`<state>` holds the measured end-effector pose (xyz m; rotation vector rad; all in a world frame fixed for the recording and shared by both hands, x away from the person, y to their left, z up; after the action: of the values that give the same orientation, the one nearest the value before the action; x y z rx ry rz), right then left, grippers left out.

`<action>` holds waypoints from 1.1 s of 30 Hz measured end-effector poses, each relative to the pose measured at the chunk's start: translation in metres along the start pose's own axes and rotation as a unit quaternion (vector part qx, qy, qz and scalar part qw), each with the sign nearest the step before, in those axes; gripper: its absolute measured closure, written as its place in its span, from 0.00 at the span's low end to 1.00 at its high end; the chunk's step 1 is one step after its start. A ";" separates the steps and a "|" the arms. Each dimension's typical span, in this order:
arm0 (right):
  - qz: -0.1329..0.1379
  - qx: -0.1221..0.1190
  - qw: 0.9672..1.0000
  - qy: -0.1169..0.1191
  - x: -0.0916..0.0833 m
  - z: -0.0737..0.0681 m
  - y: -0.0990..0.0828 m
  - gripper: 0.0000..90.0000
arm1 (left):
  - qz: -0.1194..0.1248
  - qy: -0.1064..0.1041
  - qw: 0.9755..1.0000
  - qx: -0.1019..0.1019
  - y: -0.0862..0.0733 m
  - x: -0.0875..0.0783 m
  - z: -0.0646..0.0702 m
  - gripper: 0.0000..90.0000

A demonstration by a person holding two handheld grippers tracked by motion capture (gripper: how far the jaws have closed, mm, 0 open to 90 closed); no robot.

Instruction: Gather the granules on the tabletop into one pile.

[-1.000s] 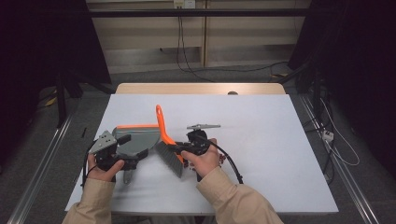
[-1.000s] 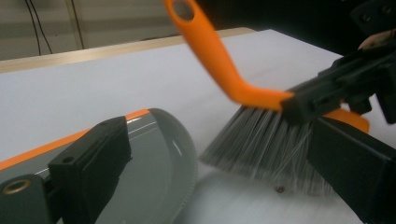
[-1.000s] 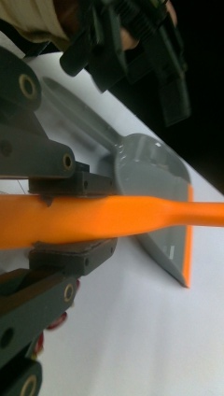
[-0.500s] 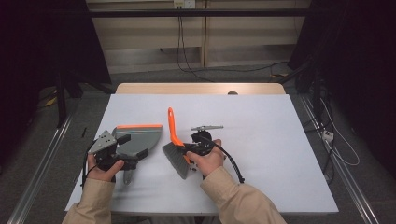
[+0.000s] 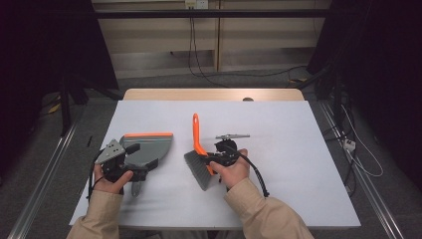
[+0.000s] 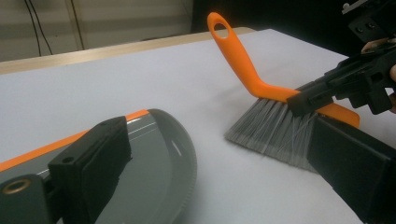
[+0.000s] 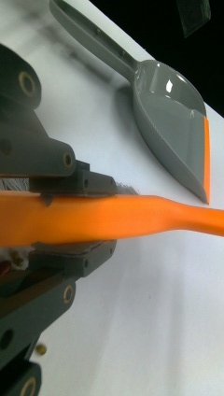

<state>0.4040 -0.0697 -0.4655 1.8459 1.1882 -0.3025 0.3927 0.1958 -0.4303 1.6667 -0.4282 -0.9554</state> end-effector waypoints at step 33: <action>0.012 0.016 0.999 -0.032 -0.030 0.034 0.004 0.78 | -0.002 -0.003 1.000 0.003 0.000 0.002 0.002 0.07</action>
<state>0.3999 -0.1151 -0.4645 1.8630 1.1225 -0.3664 0.3922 0.1936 -0.4309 1.6711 -0.4314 -0.9638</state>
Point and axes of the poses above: each handheld gripper's, and its own axes: x roughly forward along the jaws, y roughly out of its top, z roughly to its right, the point moved 5 cm from there along x, roughly forward along the jaws, and after that the axes turned 12 degrees about x, right-handed, at the moved point
